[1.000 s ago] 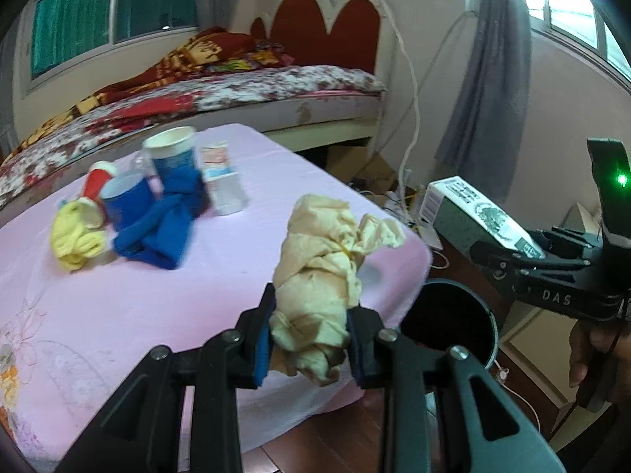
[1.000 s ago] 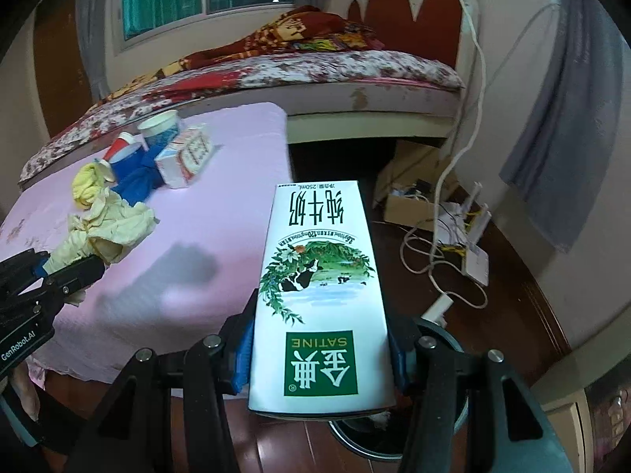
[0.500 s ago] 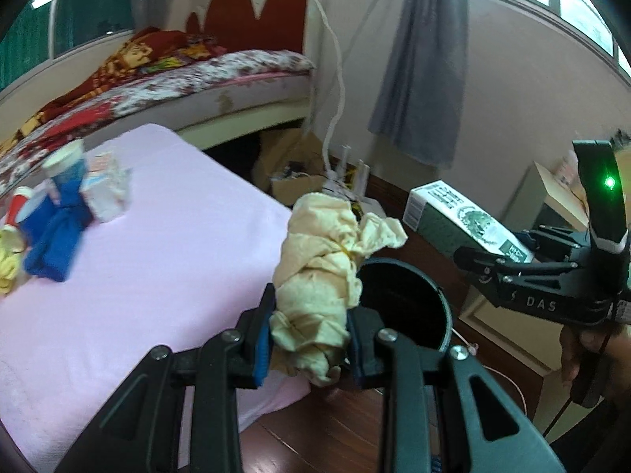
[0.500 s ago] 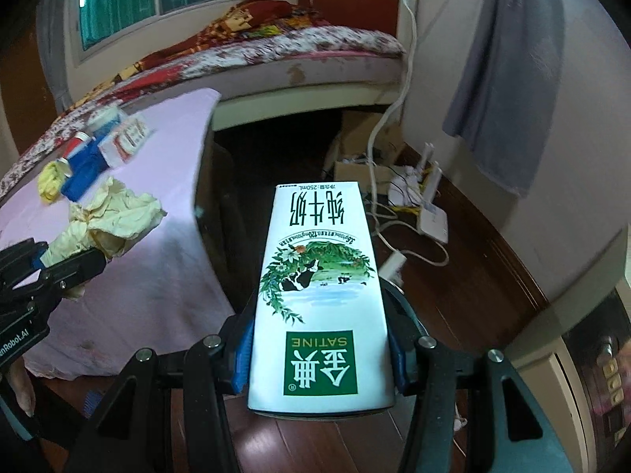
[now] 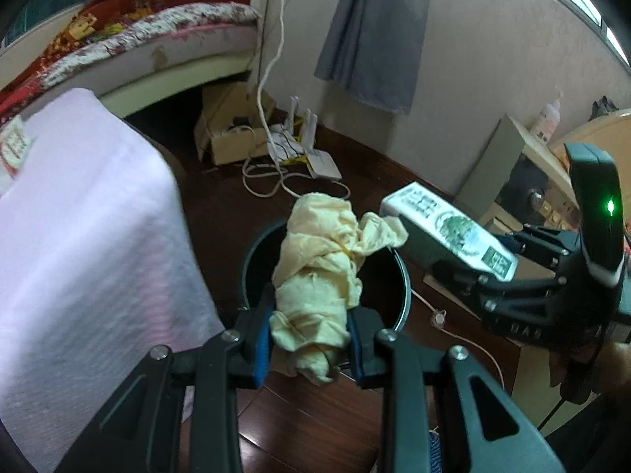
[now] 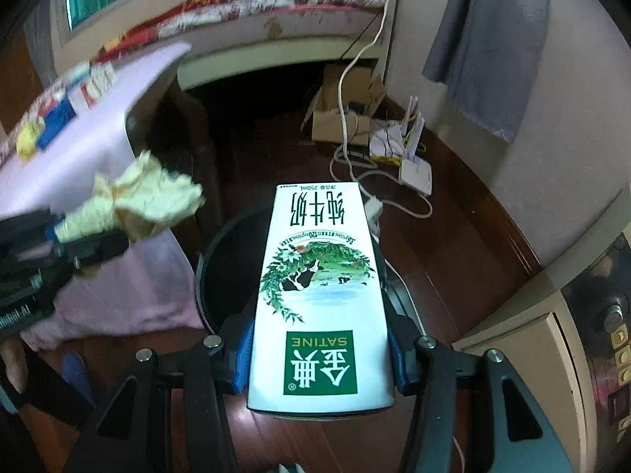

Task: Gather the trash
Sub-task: 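Carry the beige cloth and milk carton over the black bin with both tools, then open both tools to drop the cloth and carton into the bin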

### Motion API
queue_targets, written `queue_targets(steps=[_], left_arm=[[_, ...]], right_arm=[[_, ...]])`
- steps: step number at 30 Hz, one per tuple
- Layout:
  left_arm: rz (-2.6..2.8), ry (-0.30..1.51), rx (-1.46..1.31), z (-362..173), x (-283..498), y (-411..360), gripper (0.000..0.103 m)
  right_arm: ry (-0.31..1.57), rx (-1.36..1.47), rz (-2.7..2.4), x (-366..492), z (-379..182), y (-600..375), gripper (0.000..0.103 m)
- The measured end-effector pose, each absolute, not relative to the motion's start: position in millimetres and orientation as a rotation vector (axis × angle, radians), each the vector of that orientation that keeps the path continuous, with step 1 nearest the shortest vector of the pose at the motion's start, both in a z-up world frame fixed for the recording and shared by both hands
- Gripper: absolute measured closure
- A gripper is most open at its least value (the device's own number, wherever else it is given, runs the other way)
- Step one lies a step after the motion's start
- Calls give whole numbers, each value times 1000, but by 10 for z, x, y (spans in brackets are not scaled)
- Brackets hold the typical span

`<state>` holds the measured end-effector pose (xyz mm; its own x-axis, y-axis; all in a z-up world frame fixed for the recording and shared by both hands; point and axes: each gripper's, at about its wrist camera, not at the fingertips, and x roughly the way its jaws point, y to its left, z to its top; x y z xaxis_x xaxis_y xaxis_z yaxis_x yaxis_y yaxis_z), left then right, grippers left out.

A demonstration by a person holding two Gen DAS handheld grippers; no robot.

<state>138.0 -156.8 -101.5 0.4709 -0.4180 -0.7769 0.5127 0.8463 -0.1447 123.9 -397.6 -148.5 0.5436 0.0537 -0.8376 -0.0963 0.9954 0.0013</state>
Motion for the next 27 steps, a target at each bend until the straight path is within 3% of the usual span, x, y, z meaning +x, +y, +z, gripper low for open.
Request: queue_targets(steps=[12, 15, 16, 17, 18, 19, 27], left_arm=[[-582, 1033, 155, -1605, 1765, -1872, 69], [-583, 1044, 159, -1683, 1814, -1889, 63], [-567, 1036, 158, -1697, 1823, -1876, 43], [-533, 1029, 161, -1706, 1823, -1855, 30], [-510, 1017, 152, -1703, 1818, -1811, 8], [-509, 1007, 135, -1684, 1797, -1755, 1], [-430, 980, 135, -1594, 1601, -1495, 1]], right_arm=[[1070, -170, 188, 1594, -2072, -3945, 48], [1086, -187, 210, 1688, -2163, -3905, 47], [1088, -194, 220, 1711, -2188, -3886, 47], [1091, -226, 209, 1731, -2230, -3858, 29], [1109, -261, 178, 1744, -2274, -3840, 16], [1117, -289, 160, 1728, -2302, -3833, 7], [1140, -170, 102, 1627, -2201, -4044, 7]])
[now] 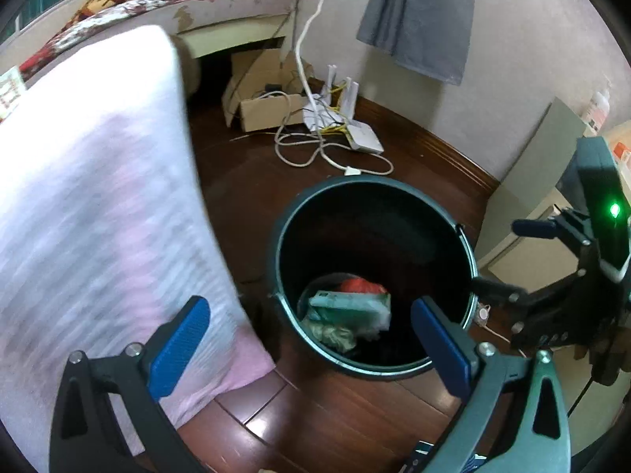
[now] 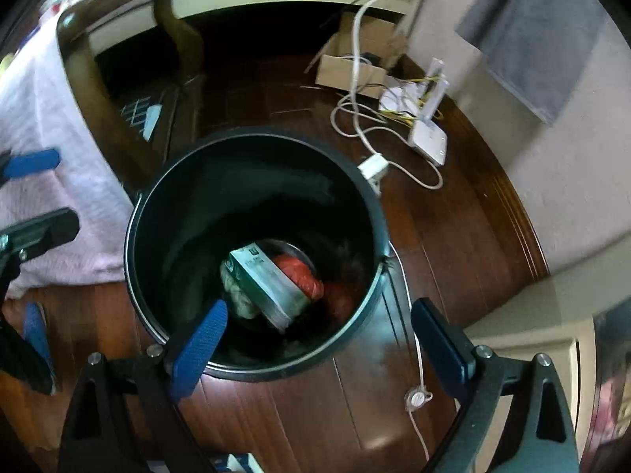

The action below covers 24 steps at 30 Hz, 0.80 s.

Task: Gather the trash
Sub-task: 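Open both tools to drop the cloth and carton into the bin, then move both tools back over the table toward the cups and cloths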

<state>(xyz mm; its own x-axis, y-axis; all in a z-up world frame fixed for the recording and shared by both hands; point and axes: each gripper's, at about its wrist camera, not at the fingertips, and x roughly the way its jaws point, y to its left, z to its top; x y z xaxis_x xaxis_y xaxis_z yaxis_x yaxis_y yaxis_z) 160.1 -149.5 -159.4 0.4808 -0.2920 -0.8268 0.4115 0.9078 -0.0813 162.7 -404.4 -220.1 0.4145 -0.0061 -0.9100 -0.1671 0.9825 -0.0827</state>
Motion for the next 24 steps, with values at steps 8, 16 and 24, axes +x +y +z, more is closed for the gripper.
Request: queue_targets(steps=[8, 16, 24], left_arm=[[-393, 941, 134, -1369, 1380, -1336, 1], [-377, 900, 129, -1138, 1258, -1236, 1], [-331, 846, 137, -919, 1151, -1056, 1]], right_arm=[[1088, -128, 60, 1449, -1874, -4025, 2], [1035, -97, 78, 1329, -1557, -3842, 0], [953, -99, 106, 1204, -1133, -3570, 0]])
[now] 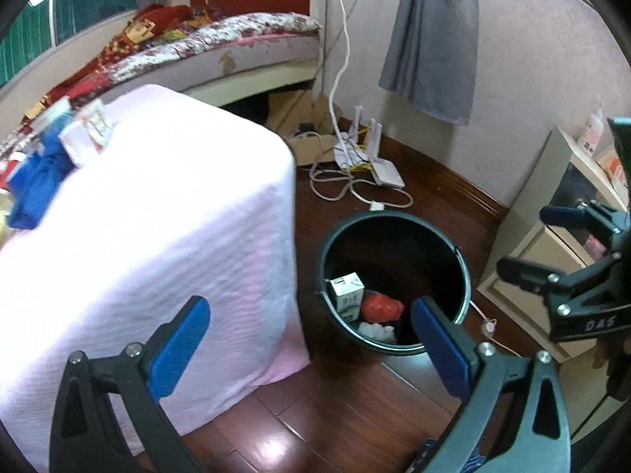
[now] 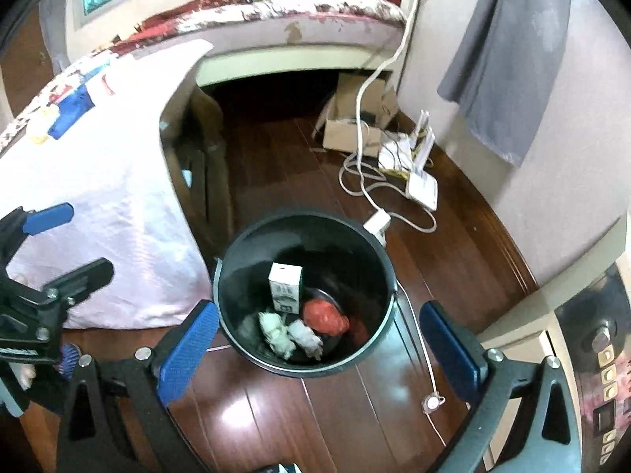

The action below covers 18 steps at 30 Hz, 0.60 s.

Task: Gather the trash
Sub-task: 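Move both tools back over the table toward the cups and cloths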

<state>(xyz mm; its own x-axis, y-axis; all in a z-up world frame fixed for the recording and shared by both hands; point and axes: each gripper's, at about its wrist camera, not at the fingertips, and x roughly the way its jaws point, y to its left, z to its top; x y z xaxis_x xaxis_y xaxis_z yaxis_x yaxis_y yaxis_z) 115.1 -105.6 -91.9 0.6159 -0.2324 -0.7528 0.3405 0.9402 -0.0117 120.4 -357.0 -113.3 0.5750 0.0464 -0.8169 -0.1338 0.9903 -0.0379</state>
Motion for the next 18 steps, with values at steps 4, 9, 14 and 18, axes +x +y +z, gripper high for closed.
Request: queue_targets(steps=[4, 9, 14, 18], left_arm=[[-313, 818, 114, -800, 1110, -904, 1], [-280, 776, 105, -651, 1093, -728, 1], [-241, 751, 89, -552, 1097, -522, 1], [-185, 727, 82, -472, 1105, -304, 1]], right_arm=[[911, -103, 124, 1150, -948, -3439, 0], [879, -115, 154, 1165, -818, -3244, 0], [847, -127, 197, 1235, -716, -2993, 0], [824, -128, 235, 1317, -621, -2794, 0]])
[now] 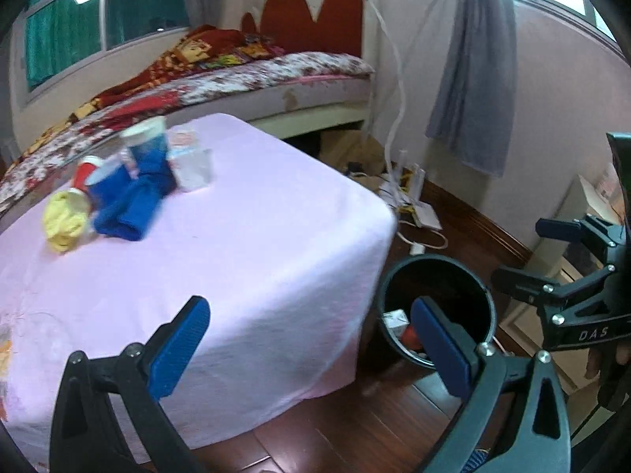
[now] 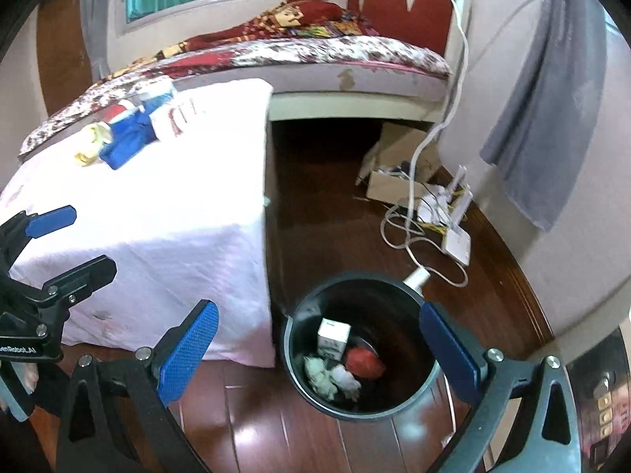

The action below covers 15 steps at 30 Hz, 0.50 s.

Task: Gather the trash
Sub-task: 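Move both tools back over the table toward the cups and cloths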

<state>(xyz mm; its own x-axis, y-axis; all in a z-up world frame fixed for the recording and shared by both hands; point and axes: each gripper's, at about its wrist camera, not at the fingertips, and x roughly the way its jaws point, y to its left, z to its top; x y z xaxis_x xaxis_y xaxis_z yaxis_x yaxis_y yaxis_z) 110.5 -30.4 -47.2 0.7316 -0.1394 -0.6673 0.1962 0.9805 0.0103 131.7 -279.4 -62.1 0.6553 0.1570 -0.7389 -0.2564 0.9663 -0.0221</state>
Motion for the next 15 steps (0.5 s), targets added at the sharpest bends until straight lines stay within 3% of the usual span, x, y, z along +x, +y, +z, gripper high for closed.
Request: queue_targets(steps=[15], left_arm=[[41, 690, -6, -362, 1171, 974, 1]], right_arm=[[771, -35, 383, 1851, -372, -1649, 0]])
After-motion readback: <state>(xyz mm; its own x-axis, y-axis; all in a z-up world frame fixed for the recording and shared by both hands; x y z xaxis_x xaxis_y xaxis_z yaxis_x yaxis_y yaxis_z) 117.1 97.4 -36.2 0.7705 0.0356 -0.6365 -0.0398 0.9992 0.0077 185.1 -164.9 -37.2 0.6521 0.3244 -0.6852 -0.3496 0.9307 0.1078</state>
